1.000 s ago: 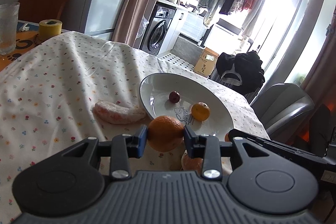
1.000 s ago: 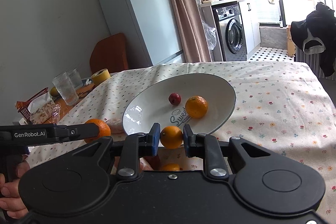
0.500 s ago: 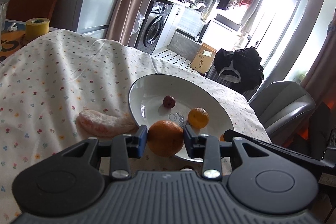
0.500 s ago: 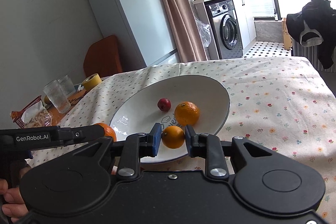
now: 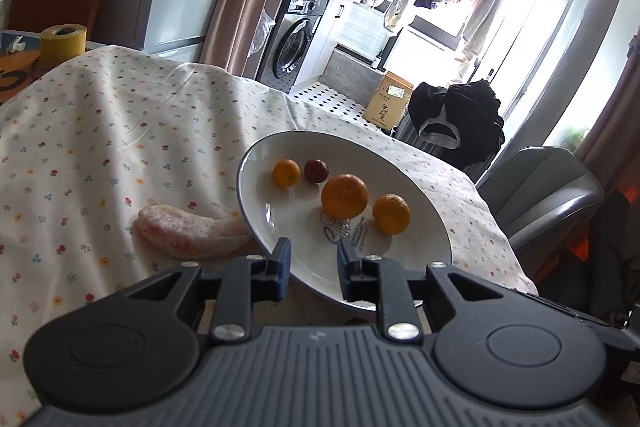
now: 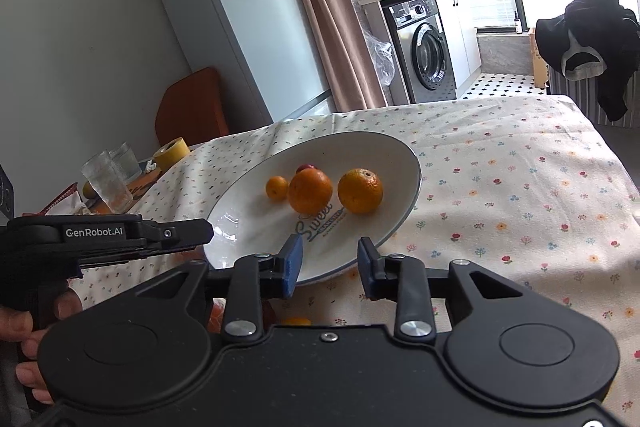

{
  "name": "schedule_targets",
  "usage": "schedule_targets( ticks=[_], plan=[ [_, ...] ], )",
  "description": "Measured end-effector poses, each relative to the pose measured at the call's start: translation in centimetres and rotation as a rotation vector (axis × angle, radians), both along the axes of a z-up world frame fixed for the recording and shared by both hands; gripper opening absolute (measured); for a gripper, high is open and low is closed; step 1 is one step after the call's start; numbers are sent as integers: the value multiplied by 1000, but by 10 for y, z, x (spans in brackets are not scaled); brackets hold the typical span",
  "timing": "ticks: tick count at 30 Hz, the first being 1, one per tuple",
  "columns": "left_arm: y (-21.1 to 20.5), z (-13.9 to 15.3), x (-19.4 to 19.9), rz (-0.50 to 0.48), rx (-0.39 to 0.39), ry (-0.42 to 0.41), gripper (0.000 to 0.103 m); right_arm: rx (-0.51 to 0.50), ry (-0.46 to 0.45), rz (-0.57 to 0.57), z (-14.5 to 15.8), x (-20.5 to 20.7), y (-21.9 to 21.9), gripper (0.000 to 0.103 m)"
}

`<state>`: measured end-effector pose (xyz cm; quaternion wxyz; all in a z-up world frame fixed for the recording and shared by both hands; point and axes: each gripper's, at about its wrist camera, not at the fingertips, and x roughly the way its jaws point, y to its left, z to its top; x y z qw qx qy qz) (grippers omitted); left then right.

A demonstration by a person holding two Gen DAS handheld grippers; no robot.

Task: Organize fruits
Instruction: 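Carry the orange in the left gripper into the bowl while the right releases the mandarin there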

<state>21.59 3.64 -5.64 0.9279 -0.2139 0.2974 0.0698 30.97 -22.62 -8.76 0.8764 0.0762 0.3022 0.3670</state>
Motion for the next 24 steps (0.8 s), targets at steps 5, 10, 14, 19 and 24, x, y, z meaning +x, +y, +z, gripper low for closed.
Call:
schedule_targets(
  ticks=[5, 10, 14, 19, 24],
  plan=[
    [2, 1, -11, 16, 8, 3, 26, 6, 11, 5, -2, -4, -2, 34],
    [3, 4, -19, 31, 13, 2, 34, 6, 11, 16, -2, -11, -3, 38],
    [2, 6, -26, 40, 23, -1, 48, 4, 10, 25, -2, -16, -3, 40],
    [-1, 8, -35, 84, 67, -5, 74, 6, -1, 36, 1, -22, -3, 57],
    [-2, 8, -47, 116, 84, 2, 87, 7, -26, 38, 2, -30, -6, 93]
  ],
)
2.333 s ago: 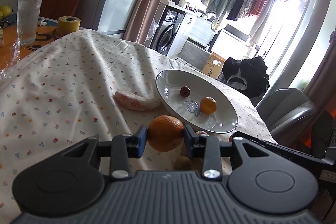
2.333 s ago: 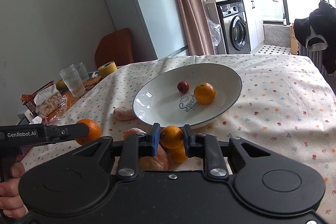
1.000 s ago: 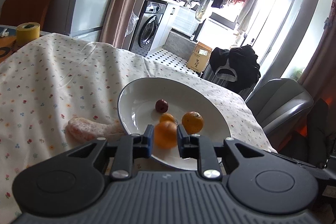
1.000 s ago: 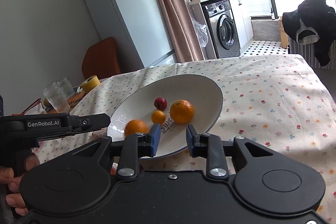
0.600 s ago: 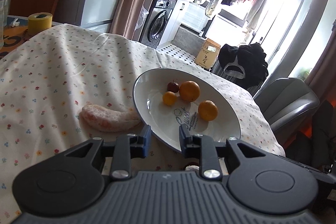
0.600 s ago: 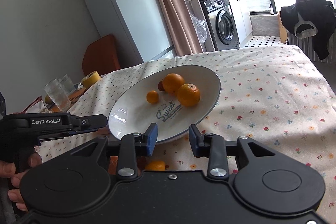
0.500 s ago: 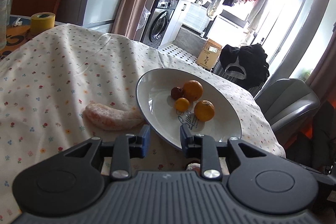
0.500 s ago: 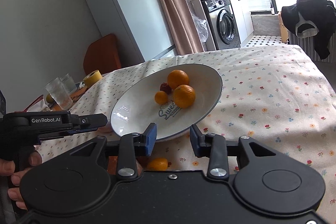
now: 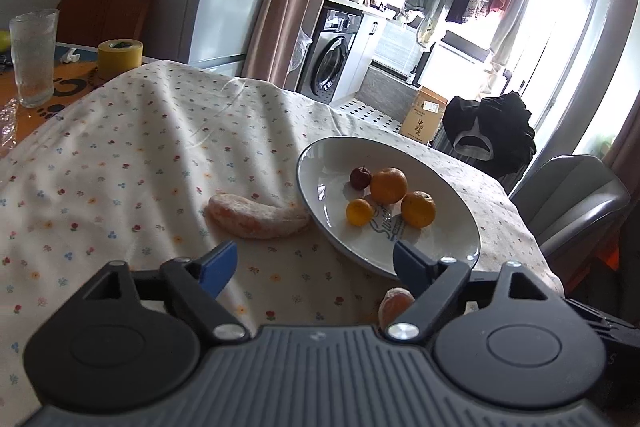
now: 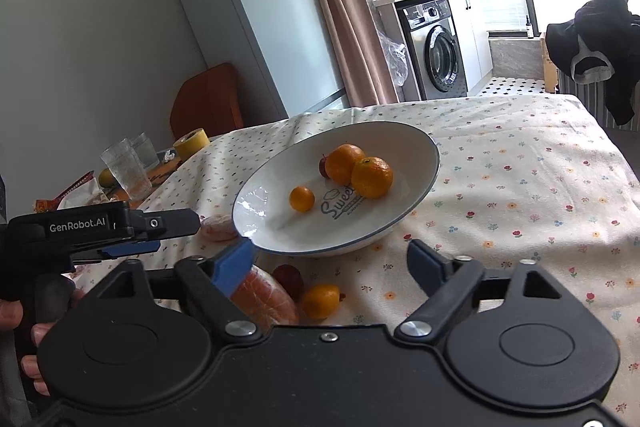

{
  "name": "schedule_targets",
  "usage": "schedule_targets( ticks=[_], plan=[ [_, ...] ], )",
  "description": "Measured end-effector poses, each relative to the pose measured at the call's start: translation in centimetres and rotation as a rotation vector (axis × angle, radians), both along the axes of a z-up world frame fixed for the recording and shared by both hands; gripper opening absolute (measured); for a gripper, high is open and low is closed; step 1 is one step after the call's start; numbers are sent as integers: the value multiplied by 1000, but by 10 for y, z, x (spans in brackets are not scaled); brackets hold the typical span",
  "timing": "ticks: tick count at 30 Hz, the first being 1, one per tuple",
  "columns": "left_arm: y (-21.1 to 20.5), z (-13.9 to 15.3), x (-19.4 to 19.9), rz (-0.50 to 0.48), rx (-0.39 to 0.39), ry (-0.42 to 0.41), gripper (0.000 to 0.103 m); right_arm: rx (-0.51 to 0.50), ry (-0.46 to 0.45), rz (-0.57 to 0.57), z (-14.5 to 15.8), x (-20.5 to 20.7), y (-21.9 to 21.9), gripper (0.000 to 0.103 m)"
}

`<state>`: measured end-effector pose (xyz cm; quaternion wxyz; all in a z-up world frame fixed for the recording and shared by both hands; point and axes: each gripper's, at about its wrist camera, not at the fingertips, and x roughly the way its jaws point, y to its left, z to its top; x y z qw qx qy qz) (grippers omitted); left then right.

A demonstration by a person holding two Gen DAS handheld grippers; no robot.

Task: Organize fruits
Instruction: 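Carry the orange in the left gripper into the bowl while the right releases the mandarin there, then move both open grippers back to the sweet potato and brown kiwi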

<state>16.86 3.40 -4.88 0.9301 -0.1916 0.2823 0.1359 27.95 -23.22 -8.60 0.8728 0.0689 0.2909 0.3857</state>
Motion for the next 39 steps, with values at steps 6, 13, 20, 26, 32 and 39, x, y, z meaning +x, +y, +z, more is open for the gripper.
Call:
schedule_targets(
  ticks=[6, 13, 20, 26, 32, 39],
  plan=[
    [-4, -8, -15, 47, 43, 24, 92, 0, 10, -4, -2, -5, -4, 103],
    [-7, -10, -30, 37, 23, 8, 94, 11, 12, -1, -2, -10, -10, 103],
    [-13, -11, -41, -6, 25, -3, 100, 23, 31, -3, -5, -13, -13, 103],
    [-19, -15, -47, -38, 26, -2, 101, 22, 33, 17, -6, -22, -12, 103],
    [-24, -16, -52, -53, 51, -12, 100, 18, 33, 36, -5, -29, -11, 103],
    [-21, -20, -56, -73, 17, -30, 93, 10, 34, 39, -5, -33, -10, 103]
  ],
)
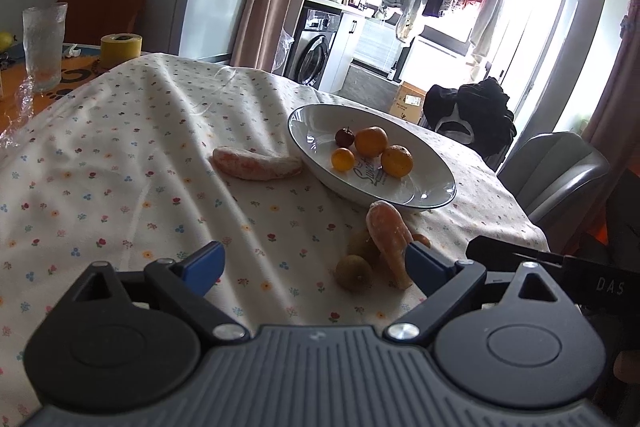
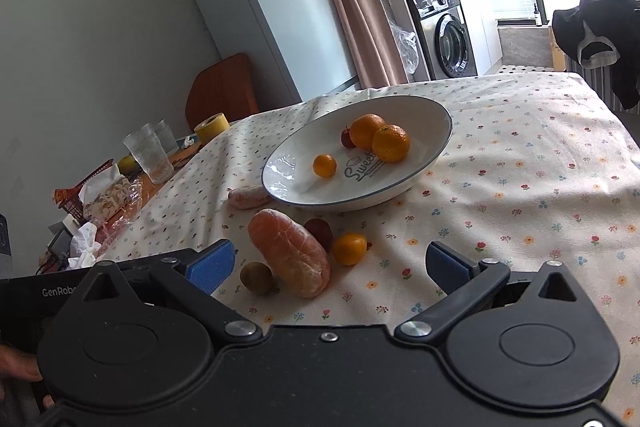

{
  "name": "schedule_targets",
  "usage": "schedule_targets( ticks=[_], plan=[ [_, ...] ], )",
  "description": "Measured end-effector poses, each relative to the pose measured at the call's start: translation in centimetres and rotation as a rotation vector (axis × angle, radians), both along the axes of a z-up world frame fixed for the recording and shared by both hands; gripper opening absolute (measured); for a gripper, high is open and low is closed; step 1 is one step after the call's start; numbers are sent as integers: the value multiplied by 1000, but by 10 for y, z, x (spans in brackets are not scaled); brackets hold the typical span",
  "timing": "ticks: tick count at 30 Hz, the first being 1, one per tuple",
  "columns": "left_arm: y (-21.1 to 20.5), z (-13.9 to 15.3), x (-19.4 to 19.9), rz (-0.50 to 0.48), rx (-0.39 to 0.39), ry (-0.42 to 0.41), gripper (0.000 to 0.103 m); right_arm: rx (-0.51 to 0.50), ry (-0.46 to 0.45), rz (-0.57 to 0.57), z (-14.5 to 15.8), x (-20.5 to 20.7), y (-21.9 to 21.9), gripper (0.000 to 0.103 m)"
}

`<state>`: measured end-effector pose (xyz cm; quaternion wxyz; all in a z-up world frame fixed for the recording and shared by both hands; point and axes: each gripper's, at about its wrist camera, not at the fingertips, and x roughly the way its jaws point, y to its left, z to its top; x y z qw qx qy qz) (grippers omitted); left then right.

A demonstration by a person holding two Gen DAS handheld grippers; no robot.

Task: Organize fruits
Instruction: 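Move both open grippers back to the sweet potato and brown kiwi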

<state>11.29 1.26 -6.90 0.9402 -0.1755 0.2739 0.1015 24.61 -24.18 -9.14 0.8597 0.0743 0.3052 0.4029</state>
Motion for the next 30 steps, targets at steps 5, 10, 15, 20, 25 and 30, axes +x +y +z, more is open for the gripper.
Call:
schedule_targets(
  ticks=[5, 10, 15, 20, 25, 30],
  plan=[
    [2, -5, 2, -20, -46, 4, 68, -10, -9, 9, 0, -4, 3, 103],
    [-2, -10, 6, -41, -53, 6, 50, -20, -28, 21, -1, -6, 5, 102],
    [-6, -15, 13, -72, -62, 11, 44, -22, -27, 21, -4, -4, 5, 100],
    [-8, -22, 23, -89, -66, 29, 35, -23, -18, 25, -8, -2, 3, 88],
    [-8, -28, 33, -96, -75, 42, 34, -27, -14, 43, -11, 1, 5, 80],
    [-9, -34, 38, -96, -86, 46, 24, -31, -20, 70, -11, 3, 12, 74]
  ],
)
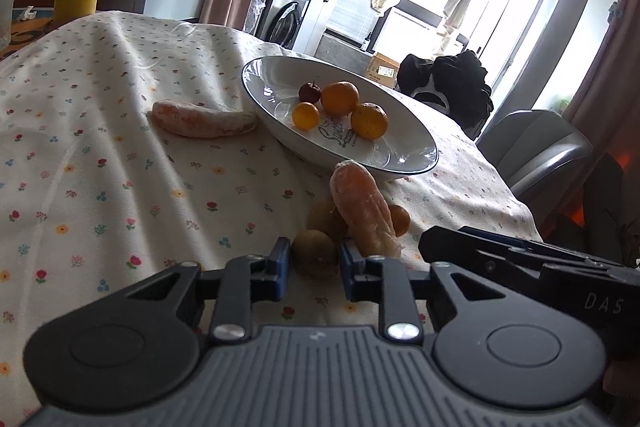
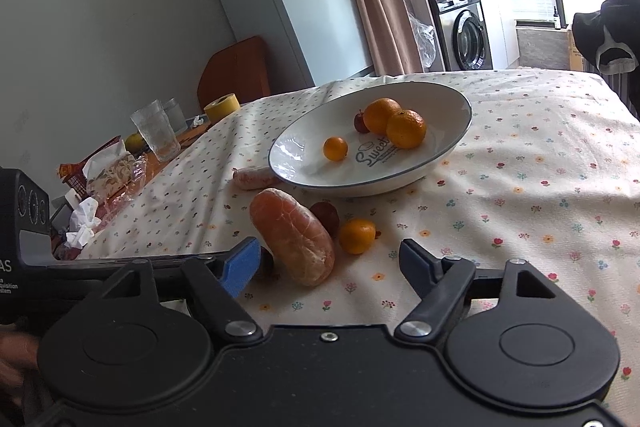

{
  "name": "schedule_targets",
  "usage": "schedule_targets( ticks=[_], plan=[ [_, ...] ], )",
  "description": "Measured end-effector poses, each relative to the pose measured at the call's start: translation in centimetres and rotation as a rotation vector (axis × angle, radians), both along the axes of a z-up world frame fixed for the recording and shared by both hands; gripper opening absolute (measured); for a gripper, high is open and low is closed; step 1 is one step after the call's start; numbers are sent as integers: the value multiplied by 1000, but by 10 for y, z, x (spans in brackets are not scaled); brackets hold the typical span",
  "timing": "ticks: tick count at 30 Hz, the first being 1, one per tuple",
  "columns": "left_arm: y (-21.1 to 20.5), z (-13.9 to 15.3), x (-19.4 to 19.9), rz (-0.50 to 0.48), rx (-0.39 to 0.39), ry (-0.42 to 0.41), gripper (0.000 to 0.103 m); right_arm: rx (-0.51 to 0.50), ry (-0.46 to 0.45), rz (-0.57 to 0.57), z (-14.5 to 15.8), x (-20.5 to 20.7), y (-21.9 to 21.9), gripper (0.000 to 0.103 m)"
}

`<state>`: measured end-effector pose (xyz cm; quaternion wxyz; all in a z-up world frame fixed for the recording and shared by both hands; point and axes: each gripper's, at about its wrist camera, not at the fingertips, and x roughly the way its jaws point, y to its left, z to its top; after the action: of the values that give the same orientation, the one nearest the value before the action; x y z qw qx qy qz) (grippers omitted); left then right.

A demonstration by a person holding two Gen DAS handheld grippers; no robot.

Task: Organize fruits
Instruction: 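Move both open grippers back to the sweet potato and brown kiwi, then grasp the brown kiwi with the left gripper while the right grasps and lifts the sweet potato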

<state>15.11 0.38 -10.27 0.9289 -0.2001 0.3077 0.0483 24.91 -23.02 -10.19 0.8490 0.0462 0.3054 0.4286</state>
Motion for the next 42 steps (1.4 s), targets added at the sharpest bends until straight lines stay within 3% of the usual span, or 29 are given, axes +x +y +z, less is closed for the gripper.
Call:
schedule_targets(
  ticks=[5, 25, 31, 32, 33, 36, 42],
  plan=[
    [1, 3, -3, 9, 8, -8, 23, -5, -8, 36, 2, 2, 9, 68],
    [32, 16, -22, 96, 16, -31, 23, -166, -145, 201, 7, 0, 60, 66],
    [38, 17, -27, 113, 12, -32, 23, -200, -142, 207, 3, 5, 68, 58],
    [39, 17, -28, 115, 11, -33, 23, -207, -145, 204, 3, 5, 69, 53],
    [40, 18, -28, 117, 9, -35, 23, -216, -147, 196, 2, 6, 69, 41],
    [41, 19, -30, 117, 8, -41, 23, -206, -129, 190, 4, 8, 66, 34],
    [42, 21, -34, 115, 3, -52, 23, -190, -142, 171, 10, 5, 62, 32]
  ],
)
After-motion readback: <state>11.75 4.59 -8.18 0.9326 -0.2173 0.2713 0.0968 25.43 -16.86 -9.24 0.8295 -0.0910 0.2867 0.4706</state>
